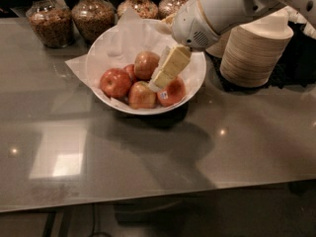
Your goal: Pick apple from white bowl
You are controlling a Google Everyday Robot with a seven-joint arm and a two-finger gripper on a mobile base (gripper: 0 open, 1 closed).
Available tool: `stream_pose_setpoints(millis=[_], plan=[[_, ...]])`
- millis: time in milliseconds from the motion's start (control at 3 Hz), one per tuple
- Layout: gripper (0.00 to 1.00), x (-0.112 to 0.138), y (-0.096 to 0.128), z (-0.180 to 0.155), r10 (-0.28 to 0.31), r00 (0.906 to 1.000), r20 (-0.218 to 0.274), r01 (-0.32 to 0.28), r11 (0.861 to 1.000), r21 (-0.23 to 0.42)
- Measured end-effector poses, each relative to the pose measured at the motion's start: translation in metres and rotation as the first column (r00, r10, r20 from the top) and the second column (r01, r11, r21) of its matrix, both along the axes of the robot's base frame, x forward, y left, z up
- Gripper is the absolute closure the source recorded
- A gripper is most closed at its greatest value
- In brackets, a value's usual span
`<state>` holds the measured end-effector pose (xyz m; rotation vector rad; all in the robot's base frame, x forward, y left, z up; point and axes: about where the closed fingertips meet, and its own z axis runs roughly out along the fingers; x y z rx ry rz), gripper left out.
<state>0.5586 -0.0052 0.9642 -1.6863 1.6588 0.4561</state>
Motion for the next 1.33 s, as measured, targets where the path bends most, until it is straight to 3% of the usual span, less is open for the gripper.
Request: stream_pose_setpoints(millis=[333,667,1333], plan=[[0.18,0.006,0.014,-0.008,0.026,0.9996,-0.010,-0.025,0.999,0.034],[0.22,0.010,0.022,-0.014,0.041,0.9991,-0.014,-0.040,0.998,0.048],[0.22,0.032,0.023,-0.040,0.026,0.9993,-0.025,-0.025,0.999,0.040]])
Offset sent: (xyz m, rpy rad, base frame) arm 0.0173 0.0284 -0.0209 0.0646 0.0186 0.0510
